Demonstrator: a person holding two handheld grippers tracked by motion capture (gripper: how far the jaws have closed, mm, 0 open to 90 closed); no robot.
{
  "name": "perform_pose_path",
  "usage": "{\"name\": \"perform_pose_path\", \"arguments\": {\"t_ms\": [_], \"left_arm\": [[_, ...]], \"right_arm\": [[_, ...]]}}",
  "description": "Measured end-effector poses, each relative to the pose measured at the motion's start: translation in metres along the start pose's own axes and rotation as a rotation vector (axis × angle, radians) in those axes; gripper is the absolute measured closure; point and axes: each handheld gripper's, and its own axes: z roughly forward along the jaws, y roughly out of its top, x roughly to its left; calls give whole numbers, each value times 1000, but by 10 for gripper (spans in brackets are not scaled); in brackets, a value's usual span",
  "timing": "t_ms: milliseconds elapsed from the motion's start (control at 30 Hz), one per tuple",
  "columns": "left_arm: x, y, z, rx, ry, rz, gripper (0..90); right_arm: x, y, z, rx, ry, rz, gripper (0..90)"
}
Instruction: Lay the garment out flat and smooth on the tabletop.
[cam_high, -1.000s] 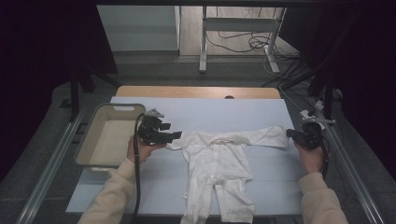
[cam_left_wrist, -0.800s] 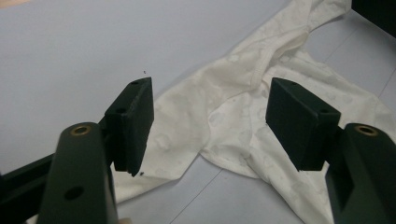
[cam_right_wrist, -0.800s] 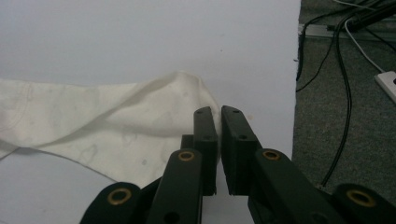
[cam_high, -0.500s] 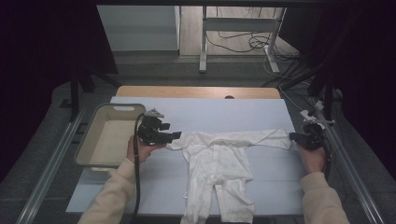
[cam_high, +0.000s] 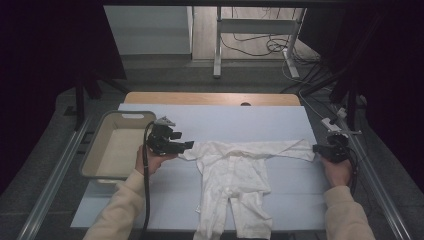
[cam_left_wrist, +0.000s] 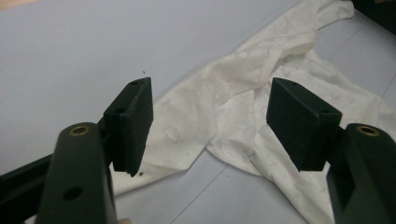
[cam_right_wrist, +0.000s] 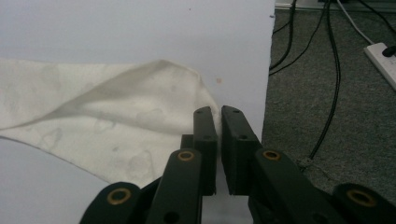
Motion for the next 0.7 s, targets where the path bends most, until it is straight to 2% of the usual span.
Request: {"name": "perform_pose_path", "arguments": {"t_ms": [33,100,167,267,400,467,633,700], "left_arm": [[0,0,0,0,1,0,321],[0,0,0,0,0,-1,321],[0,0,0,0,0,-2,320],[0,-1,0,4,-1,-1,320],[1,-1,-1,4,-3,-2,318],[0,-1,-1,3,-5,-1,317],[-1,-1,0,4,-11,4,317],[-2,-2,2,7,-12,9,316]], "right_arm": [[0,0,0,0,1,-4,763],[4,-1,-2,-13,-42,-7,614],[6,0,-9,-49,-64,2,549],[11,0,-19,-91,-35,15,534],[25,-3,-33,-111,-1,-10,525],[35,-5,-40,-126,29,-28,525],[60,-16,-49,-116,74,-124,524],[65,-20,-49,-112,103,-124,521]]}}
